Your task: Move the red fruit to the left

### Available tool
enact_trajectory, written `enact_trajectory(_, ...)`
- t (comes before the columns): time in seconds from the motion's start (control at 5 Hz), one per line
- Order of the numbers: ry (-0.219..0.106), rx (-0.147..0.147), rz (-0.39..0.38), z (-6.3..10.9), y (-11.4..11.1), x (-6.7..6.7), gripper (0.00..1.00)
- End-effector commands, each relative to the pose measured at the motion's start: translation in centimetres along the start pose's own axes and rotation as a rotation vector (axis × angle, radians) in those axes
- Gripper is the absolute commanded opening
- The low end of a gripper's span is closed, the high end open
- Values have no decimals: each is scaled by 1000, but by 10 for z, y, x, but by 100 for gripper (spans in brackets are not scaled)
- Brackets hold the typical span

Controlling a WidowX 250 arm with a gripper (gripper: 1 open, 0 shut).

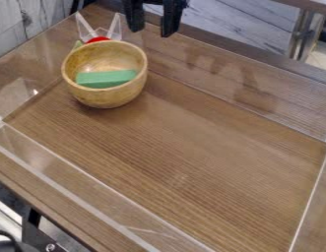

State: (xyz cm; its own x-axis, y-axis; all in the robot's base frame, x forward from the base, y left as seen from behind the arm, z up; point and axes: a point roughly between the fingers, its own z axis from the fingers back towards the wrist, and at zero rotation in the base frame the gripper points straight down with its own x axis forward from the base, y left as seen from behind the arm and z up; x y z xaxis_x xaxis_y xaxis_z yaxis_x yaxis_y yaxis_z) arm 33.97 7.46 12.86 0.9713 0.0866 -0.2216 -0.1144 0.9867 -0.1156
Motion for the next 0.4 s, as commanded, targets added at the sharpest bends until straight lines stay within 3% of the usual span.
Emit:
enact_trajectory(0.0,-57,15,-15,17,-28,2,100)
enact_trajectory(0.2,-43,45,-99,1,-48,-1,100)
